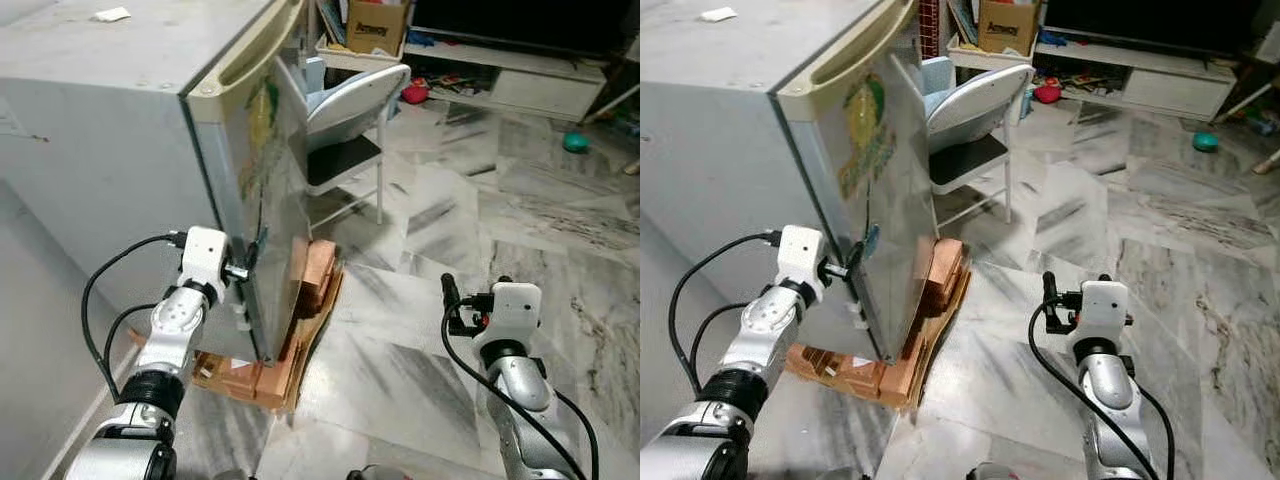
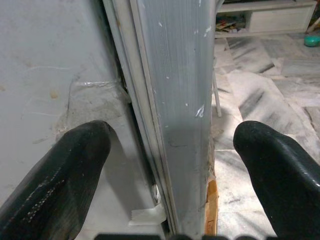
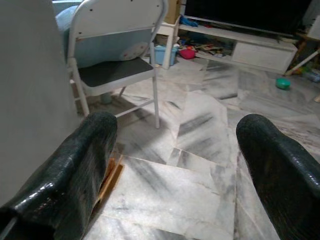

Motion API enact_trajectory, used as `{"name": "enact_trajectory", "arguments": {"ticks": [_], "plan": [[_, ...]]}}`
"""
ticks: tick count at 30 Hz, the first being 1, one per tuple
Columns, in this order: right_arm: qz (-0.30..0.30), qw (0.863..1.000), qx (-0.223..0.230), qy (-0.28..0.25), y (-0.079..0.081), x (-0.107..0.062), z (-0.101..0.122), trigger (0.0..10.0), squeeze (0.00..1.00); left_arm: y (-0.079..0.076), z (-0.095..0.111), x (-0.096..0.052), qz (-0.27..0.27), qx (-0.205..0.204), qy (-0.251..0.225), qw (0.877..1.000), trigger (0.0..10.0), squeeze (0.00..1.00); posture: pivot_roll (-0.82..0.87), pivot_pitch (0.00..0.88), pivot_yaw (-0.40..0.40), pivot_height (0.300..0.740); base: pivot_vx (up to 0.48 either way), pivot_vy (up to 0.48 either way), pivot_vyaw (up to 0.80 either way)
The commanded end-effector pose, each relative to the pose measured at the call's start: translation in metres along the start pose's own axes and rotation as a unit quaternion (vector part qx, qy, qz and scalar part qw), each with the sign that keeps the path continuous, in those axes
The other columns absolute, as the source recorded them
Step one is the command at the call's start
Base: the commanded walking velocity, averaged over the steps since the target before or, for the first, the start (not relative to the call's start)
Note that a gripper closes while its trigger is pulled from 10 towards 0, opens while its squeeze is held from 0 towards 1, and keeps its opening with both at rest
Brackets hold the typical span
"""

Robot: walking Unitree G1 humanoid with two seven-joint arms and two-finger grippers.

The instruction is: Restocking fridge

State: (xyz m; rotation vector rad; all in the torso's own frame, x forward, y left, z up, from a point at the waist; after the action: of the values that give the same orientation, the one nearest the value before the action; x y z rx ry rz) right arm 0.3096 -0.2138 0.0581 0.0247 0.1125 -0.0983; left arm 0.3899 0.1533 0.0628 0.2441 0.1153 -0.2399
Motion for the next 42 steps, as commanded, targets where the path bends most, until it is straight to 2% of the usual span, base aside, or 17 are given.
{"name": "enact_trajectory", "arguments": {"ticks": [1,5,14,20,22,23,25,26,29,30,31,32,35,37,38,40,42], "plan": [[0.0,1.0,-0.004,0.001,-0.001,0.0,0.0,10.0,0.0,-0.005,0.019,0.01,-0.015,0.005,-0.022,1.0,10.0,0.0,-0.09,0.0,-0.006,0.74,0.0,0.0,0.0],[-0.002,1.0,-0.005,0.009,-0.002,-0.001,-0.004,10.0,0.0,-0.011,0.028,0.014,-0.031,0.005,-0.035,0.999,10.0,0.0,-0.09,0.0,-0.007,0.74,0.0,0.0,0.0],[-0.002,0.999,-0.018,0.038,-0.003,-0.004,-0.02,10.0,0.0,-0.045,0.051,0.02,-0.093,0.009,-0.066,0.993,10.0,0.0,-0.09,0.0,0.001,0.74,0.0,0.0,0.0],[0.003,0.999,-0.02,0.046,0.0,-0.004,-0.024,10.0,0.0,-0.05,0.053,0.022,-0.093,0.007,-0.068,0.993,10.0,0.0,-0.08,0.0,-0.001,0.74,0.0,0.0,0.0],[0.011,0.997,-0.04,0.072,0.001,-0.005,-0.034,10.0,0.0,-0.059,0.063,0.025,-0.105,0.006,-0.082,0.991,10.0,0.0,-0.08,0.0,-0.001,0.74,0.0,0.0,0.0],[0.015,0.993,-0.06,0.102,0.0,-0.007,-0.046,10.0,0.0,-0.066,0.07,0.026,-0.116,0.007,-0.091,0.989,10.0,0.0,-0.07,0.0,-0.003,0.74,0.0,0.0,0.0],[0.017,0.99,-0.067,0.123,-0.001,-0.009,-0.054,10.0,0.0,-0.071,0.073,0.026,-0.123,0.006,-0.095,0.988,10.0,0.0,-0.07,0.0,-0.003,0.74,0.0,0.0,0.0],[0.021,0.984,-0.073,0.164,-0.003,-0.014,-0.071,10.0,0.0,-0.085,0.082,0.026,-0.147,0.005,-0.107,0.983,10.0,0.0,-0.07,0.0,-0.005,0.74,0.0,0.0,0.0],[0.039,0.977,-0.074,0.195,0.001,-0.019,-0.084,10.0,0.0,-0.124,0.1,0.017,-0.218,0.006,-0.141,0.966,10.0,0.0,-0.07,0.0,-0.006,0.74,0.0,0.0,0.0],[0.048,0.976,-0.075,0.2,0.004,-0.02,-0.085,10.0,0.0,-0.145,0.105,0.009,-0.257,0.007,-0.151,0.955,10.0,0.0,-0.07,0.0,-0.008,0.74,0.0,0.0,0.0],[0.061,0.973,-0.083,0.206,0.007,-0.02,-0.087,10.0,0.0,-0.176,0.109,-0.008,-0.321,0.006,-0.16,0.934,10.0,0.0,-0.07,0.0,-0.008,0.74,0.0,0.0,0.0],[0.064,0.972,-0.086,0.208,0.008,-0.02,-0.087,10.0,0.0,-0.19,0.109,-0.017,-0.352,0.006,-0.161,0.922,10.0,0.0,-0.07,0.0,-0.008,0.74,0.0,0.0,0.0],[0.073,0.97,-0.089,0.215,0.01,-0.02,-0.088,10.0,0.0,-0.208,0.105,-0.032,-0.392,0.012,-0.163,0.905,10.0,0.0,-0.08,0.0,-0.008,0.74,0.0,0.0,0.0],[0.078,0.968,-0.091,0.221,0.01,-0.022,-0.09,10.0,0.0,-0.207,0.097,-0.031,-0.391,0.02,-0.155,0.907,10.0,0.0,-0.08,0.0,-0.01,0.74,0.0,0.0,0.0],[0.081,0.966,-0.094,0.226,0.009,-0.025,-0.092,10.0,0.0,-0.19,0.084,-0.02,-0.359,0.029,-0.138,0.923,10.0,0.0,-0.08,0.0,-0.007,0.74,0.0,0.0,0.0],[0.085,0.964,-0.097,0.231,0.009,-0.028,-0.094,10.0,0.0,-0.177,0.078,-0.014,-0.338,0.03,-0.125,0.932,10.0,0.0,-0.08,0.0,-0.007,0.74,0.0,0.0,0.0],[0.085,0.965,-0.095,0.23,0.009,-0.029,-0.093,10.0,0.0,-0.155,0.071,-0.007,-0.305,0.021,-0.108,0.946,10.0,0.0,-0.08,0.0,-0.005,0.74,0.0,0.0,0.0]]}}
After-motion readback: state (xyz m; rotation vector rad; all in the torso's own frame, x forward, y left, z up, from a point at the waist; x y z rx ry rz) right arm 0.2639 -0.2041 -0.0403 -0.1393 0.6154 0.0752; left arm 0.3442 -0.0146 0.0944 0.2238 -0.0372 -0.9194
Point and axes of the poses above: a point about 5 cm out from each wrist's last joint towards the gripper, its own x axis pointing out of the wrist towards the gripper, its own z axis along the axis of the wrist's last joint, y = z × x, the point moved 6 cm from there along x, pointing out of the wrist towards the gripper, and after that the axes turned 5 degrees about x, right-handed, at the moved point
